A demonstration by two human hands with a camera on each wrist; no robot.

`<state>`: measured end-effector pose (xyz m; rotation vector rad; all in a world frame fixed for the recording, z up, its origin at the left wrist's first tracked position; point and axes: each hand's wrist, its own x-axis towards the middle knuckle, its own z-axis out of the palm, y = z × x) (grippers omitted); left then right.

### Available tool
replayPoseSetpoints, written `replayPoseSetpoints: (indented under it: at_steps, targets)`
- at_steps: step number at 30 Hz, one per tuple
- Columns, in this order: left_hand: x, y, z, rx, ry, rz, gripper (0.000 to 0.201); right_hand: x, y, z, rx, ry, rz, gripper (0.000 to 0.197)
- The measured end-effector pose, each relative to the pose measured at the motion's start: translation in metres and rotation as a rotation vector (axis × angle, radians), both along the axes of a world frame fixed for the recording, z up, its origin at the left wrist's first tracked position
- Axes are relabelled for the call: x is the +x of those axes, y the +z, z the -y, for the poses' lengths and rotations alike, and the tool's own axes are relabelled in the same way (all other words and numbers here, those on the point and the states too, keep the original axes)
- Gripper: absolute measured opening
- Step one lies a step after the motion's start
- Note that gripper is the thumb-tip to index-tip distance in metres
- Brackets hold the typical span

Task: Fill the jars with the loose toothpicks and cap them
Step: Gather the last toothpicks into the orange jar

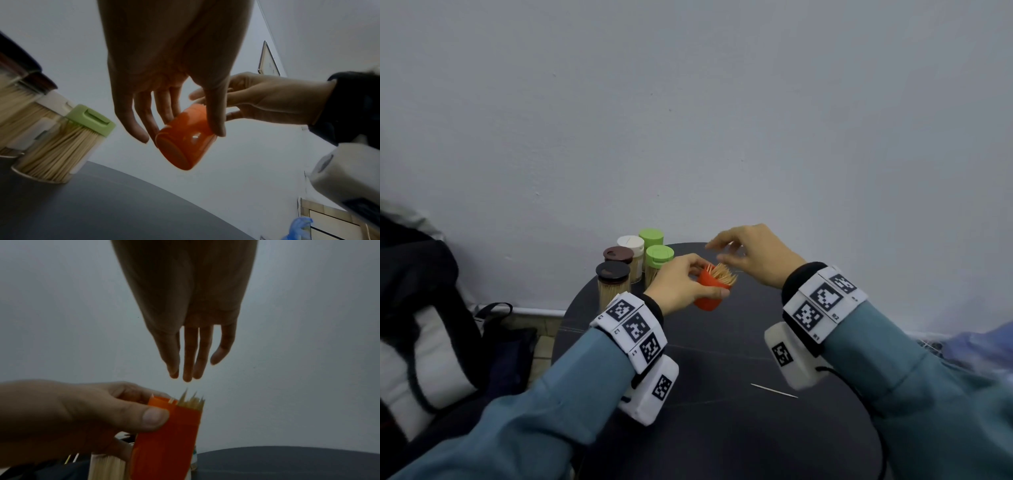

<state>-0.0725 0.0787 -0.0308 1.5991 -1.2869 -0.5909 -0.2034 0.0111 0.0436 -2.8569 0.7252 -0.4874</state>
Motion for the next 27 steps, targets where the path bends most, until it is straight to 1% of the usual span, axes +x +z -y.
replayPoseSetpoints:
  at_steps: [3, 5, 7, 8, 9, 11, 12, 13, 15, 18, 22, 25, 27]
  targets:
    - [0.003, 0.000, 0.001, -0.004, 0.011, 0.000, 0.053, -0.012, -0.009, 0.005, -0.005, -0.057, 0.147, 0.021]
    - [0.005, 0.000, 0.001, -0.002, 0.021, 0.001, 0.056, -0.023, -0.017, 0.009, -0.024, -0.111, 0.191, 0.020]
    - [0.006, 0.001, 0.001, -0.003, 0.030, 0.000, 0.058, -0.034, -0.024, 0.011, -0.001, -0.146, 0.187, 0.017]
    - [0.006, 0.002, 0.001, -0.002, 0.035, 0.002, 0.058, -0.040, -0.028, 0.010, 0.034, -0.144, 0.135, 0.016]
    - [0.006, 0.002, 0.001, 0.000, 0.039, 0.005, 0.058, -0.045, -0.031, 0.009, 0.083, -0.123, 0.029, 0.014]
    - [0.005, 0.003, 0.001, 0.004, 0.039, 0.012, 0.058, -0.053, -0.038, 0.003, 0.199, -0.074, -0.279, 0.009]
    - [0.004, 0.003, 0.000, 0.008, 0.037, 0.016, 0.058, -0.057, -0.043, -0.001, 0.246, -0.064, -0.405, 0.010]
    - [0.003, 0.003, 0.000, 0.015, 0.034, 0.020, 0.059, -0.059, -0.048, -0.005, 0.277, -0.066, -0.486, 0.011]
    - [0.002, 0.003, 0.000, 0.023, 0.030, 0.028, 0.059, -0.064, -0.059, -0.012, 0.281, -0.085, -0.545, 0.012]
    - [0.003, 0.000, 0.001, 0.028, 0.031, 0.028, 0.061, -0.068, -0.069, -0.023, 0.225, -0.127, -0.627, 0.012]
    - [0.002, -0.001, 0.001, 0.041, 0.023, 0.047, 0.061, -0.068, -0.070, -0.033, 0.126, -0.141, -0.652, 0.017]
    - [0.002, 0.000, 0.000, 0.044, 0.021, 0.051, 0.061, -0.066, -0.072, -0.036, 0.028, -0.128, -0.690, 0.015]
    - [0.002, 0.000, 0.000, 0.041, 0.024, 0.046, 0.060, -0.063, -0.073, -0.033, 0.013, -0.128, -0.662, 0.016]
